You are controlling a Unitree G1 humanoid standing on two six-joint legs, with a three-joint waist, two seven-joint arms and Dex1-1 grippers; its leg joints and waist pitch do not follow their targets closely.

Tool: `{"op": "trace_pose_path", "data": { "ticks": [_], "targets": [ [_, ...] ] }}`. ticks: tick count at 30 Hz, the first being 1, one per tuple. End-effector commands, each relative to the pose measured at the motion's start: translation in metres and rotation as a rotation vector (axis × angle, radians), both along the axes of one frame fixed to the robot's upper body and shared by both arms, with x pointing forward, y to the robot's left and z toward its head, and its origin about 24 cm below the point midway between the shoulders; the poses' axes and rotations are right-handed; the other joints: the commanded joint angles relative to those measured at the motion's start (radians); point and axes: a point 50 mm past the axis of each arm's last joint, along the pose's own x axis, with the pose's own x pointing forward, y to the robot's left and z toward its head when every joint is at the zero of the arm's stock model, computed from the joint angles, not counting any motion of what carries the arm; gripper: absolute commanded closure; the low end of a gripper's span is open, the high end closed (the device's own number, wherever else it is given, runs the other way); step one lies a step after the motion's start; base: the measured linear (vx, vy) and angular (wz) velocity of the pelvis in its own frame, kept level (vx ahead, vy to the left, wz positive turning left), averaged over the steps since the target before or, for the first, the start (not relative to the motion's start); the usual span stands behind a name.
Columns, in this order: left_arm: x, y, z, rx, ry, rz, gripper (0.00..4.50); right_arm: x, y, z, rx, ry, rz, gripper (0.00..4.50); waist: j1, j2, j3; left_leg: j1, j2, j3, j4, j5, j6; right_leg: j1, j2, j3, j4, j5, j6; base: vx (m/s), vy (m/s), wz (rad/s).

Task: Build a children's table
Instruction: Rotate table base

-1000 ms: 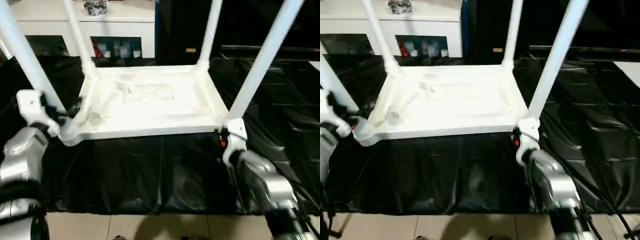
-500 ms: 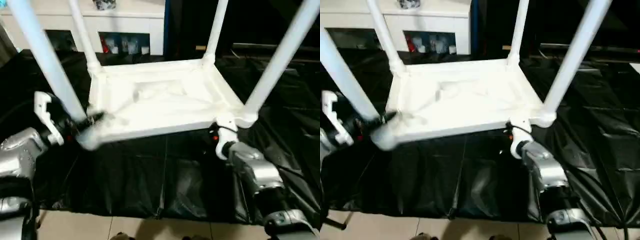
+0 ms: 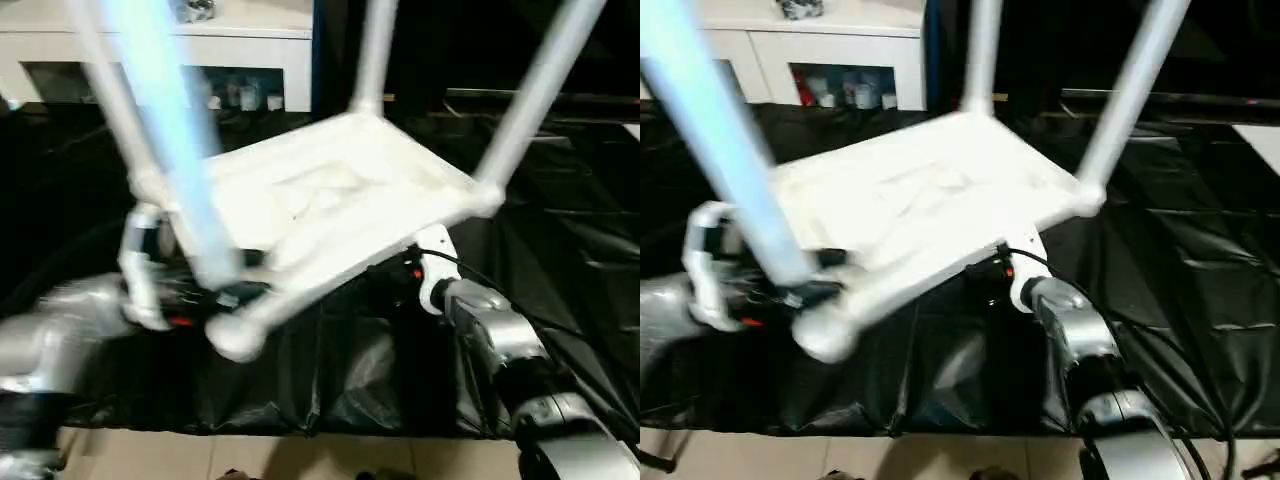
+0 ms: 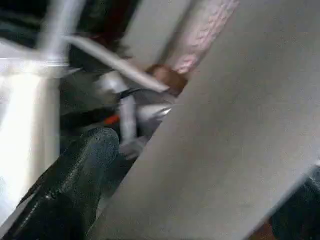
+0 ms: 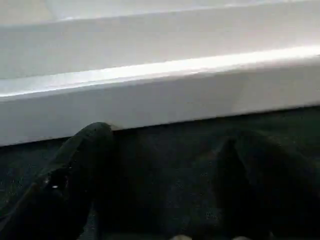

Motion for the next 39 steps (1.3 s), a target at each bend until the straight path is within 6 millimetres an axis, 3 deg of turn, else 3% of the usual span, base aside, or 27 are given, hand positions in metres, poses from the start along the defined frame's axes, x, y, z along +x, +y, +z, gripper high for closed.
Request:
{"op": "trace_pose_path", "data": {
  "ticks": [1, 6, 14, 20, 21, 22, 24, 25, 29, 32, 33, 35, 37, 39],
  "targets": [
    [-0.006, -0.018, 0.008, -0.035, -0.007, -0.083, 0.0, 0.003, 0.027, 0.006, 0.028, -0.027, 0.104, 0.06, 0.002, 0.008, -0.067, 0.007, 0.02, -0.01, -0.07, -0.243, -0.021, 0.051, -0.069, 0.047, -0.067, -0.314, -0.194, 0.0, 0.0, 0.0],
    [-0.009, -0.038, 0.011, -0.073, -0.003, -0.141, 0.0, 0.004, 0.046, 0.006, 0.045, -0.025, 0.163, 0.06, -0.019, 0.0, -0.064, 0.009, 0.018, -0.012, -0.066, -0.272, -0.018, 0.048, -0.068, 0.048, -0.073, -0.363, -0.182, 0.0, 0.0, 0.0],
    [-0.009, -0.061, 0.013, -0.07, 0.01, -0.206, 0.0, 0.007, 0.061, 0.007, 0.054, -0.028, 0.203, 0.06, -0.023, 0.001, -0.064, 0.014, 0.02, -0.012, -0.065, -0.285, -0.02, 0.045, -0.065, 0.048, -0.07, -0.351, -0.195, 0.0, 0.0, 0.0],
    [0.011, -0.07, 0.008, -0.013, 0.01, -0.139, 0.0, 0.01, 0.049, 0.004, 0.044, -0.032, 0.171, 0.06, -0.018, -0.001, -0.064, 0.017, 0.018, -0.012, -0.063, -0.297, -0.022, 0.045, -0.065, 0.048, -0.073, -0.37, -0.184, 0.0, 0.0, 0.0],
    [0.014, -0.072, 0.008, -0.005, 0.004, -0.129, 0.0, 0.01, 0.046, 0.004, 0.048, -0.032, 0.176, 0.06, -0.015, 0.009, -0.064, 0.016, 0.017, -0.013, -0.064, -0.295, -0.022, 0.047, -0.066, 0.048, -0.072, -0.367, -0.184, 0.0, 0.0, 0.0],
    [0.015, -0.072, 0.008, -0.001, 0.0, -0.124, 0.0, 0.01, 0.045, 0.004, 0.048, -0.033, 0.176, 0.06, -0.016, 0.002, -0.065, 0.016, 0.017, -0.012, -0.062, -0.297, -0.02, 0.047, -0.064, 0.048, -0.074, -0.366, -0.183, 0.0, 0.0, 0.0],
    [0.02, -0.074, 0.008, 0.009, -0.018, -0.097, 0.0, 0.011, 0.041, 0.004, 0.059, -0.044, 0.169, 0.06, -0.014, 0.002, -0.066, 0.015, 0.017, -0.012, -0.062, -0.29, -0.016, 0.048, -0.065, 0.048, -0.075, -0.36, -0.185, 0.0, 0.0, 0.0],
    [0.027, -0.076, 0.009, 0.011, -0.048, -0.05, 0.0, 0.012, 0.035, 0.006, 0.058, -0.057, 0.149, 0.06, -0.013, 0.008, -0.066, 0.016, 0.017, -0.012, -0.062, -0.289, -0.015, 0.047, -0.064, 0.047, -0.074, -0.355, -0.186, 0.0, 0.0, 0.0],
    [0.045, -0.079, 0.013, 0.023, -0.135, 0.068, 0.0, 0.017, 0.018, 0.012, 0.055, -0.094, 0.099, 0.06, -0.006, 0.006, -0.068, 0.018, 0.017, -0.01, -0.059, -0.291, -0.011, 0.047, -0.064, 0.046, -0.076, -0.339, -0.194, 0.0, 0.0, 0.0],
    [0.062, -0.08, 0.014, 0.071, -0.214, 0.208, 0.0, 0.022, 0.0, 0.021, 0.051, -0.133, 0.08, 0.06, -0.006, 0.002, -0.067, 0.016, 0.014, -0.013, -0.06, -0.299, -0.004, 0.051, -0.063, 0.043, -0.08, -0.372, -0.18, 0.0, 0.0, 0.0],
    [0.064, -0.08, 0.014, 0.076, -0.22, 0.226, 0.0, 0.022, -0.002, 0.022, 0.053, -0.137, 0.08, 0.06, -0.003, -0.001, -0.067, 0.018, 0.014, -0.011, -0.057, -0.3, -0.001, 0.048, -0.063, 0.043, -0.083, -0.389, -0.169, 0.0, 0.0, 0.0],
    [0.067, -0.082, 0.014, 0.089, -0.231, 0.246, 0.0, 0.022, -0.009, 0.026, 0.061, -0.153, 0.088, 0.06, -0.004, -0.004, -0.067, 0.012, 0.013, -0.012, -0.057, -0.291, 0.006, 0.052, -0.064, 0.041, -0.084, -0.408, -0.159, 0.0, 0.0, 0.0],
    [0.07, -0.084, 0.014, 0.103, -0.254, 0.262, 0.0, 0.021, -0.014, 0.029, 0.056, -0.166, 0.121, 0.06, -0.006, -0.003, -0.07, 0.005, 0.013, -0.014, -0.056, -0.274, 0.014, 0.057, -0.063, 0.038, -0.084, -0.401, -0.158, 0.0, 0.0, 0.0],
    [0.072, -0.086, 0.014, 0.12, -0.279, 0.284, 0.0, 0.019, -0.018, 0.03, 0.05, -0.172, 0.158, 0.06, -0.006, -0.004, -0.071, 0.006, 0.014, -0.013, -0.055, -0.264, 0.023, 0.054, -0.064, 0.039, -0.082, -0.377, -0.171, 0.0, 0.0, 0.0]
  ]
}}
